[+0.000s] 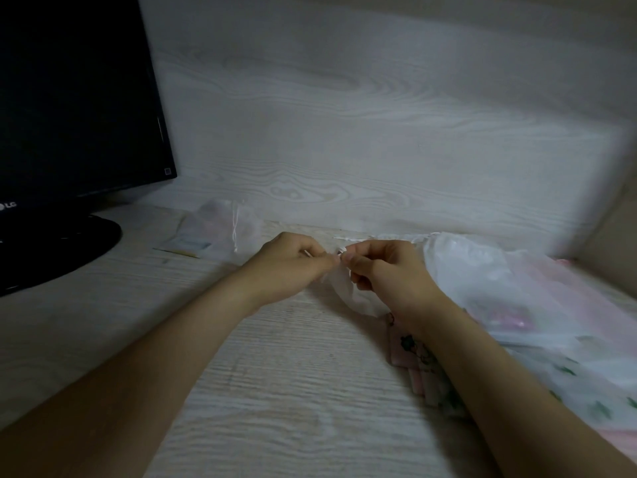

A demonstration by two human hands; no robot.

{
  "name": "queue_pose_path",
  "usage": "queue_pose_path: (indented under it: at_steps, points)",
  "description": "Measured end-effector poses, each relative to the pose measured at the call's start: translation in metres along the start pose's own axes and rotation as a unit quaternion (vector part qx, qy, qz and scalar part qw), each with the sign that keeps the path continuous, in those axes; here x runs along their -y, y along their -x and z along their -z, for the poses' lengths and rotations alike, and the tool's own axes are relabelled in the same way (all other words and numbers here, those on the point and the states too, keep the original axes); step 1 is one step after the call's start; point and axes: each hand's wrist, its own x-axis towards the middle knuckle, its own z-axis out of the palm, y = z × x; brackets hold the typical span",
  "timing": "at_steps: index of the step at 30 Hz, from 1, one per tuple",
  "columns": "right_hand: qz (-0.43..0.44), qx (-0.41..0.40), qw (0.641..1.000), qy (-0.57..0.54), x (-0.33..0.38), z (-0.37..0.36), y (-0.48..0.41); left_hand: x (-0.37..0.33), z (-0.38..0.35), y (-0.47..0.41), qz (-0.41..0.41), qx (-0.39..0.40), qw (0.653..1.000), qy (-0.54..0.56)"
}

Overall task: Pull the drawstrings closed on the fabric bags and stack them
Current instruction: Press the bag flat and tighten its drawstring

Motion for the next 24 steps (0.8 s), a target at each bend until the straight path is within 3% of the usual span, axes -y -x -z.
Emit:
queue_pose_path:
  at_steps: [2, 7, 12, 18, 21, 24]
  points:
    - [0.002, 0.007, 1.0, 0.01, 0.001, 0.0, 0.001, 0.0, 0.001, 0.0, -0.006, 0.022, 0.999, 0.031]
    - [-0.006, 0.006, 1.0, 0.027, 0.001, -0.001, 0.0, -0.007, 0.007, -0.001, 0.087, 0.048, 0.991, 0.086]
    - [0.002, 0.014, 1.0, 0.027, 0.002, -0.001, 0.002, -0.008, 0.004, -0.003, 0.097, 0.017, 0.988, 0.122]
    - [0.012, -0.002, 0.999, 0.035, 0.0, 0.003, 0.001, 0.002, 0.009, -0.004, 0.024, -0.167, 0.984, -0.06]
    - [0.015, -0.021, 0.996, 0.081, -0.001, 0.005, -0.001, 0.013, 0.015, -0.01, 0.029, -0.195, 0.972, -0.128]
    - [0.052, -0.024, 0.976, 0.209, -0.001, 0.004, -0.002, 0.02, 0.016, -0.014, 0.043, -0.198, 0.967, -0.152]
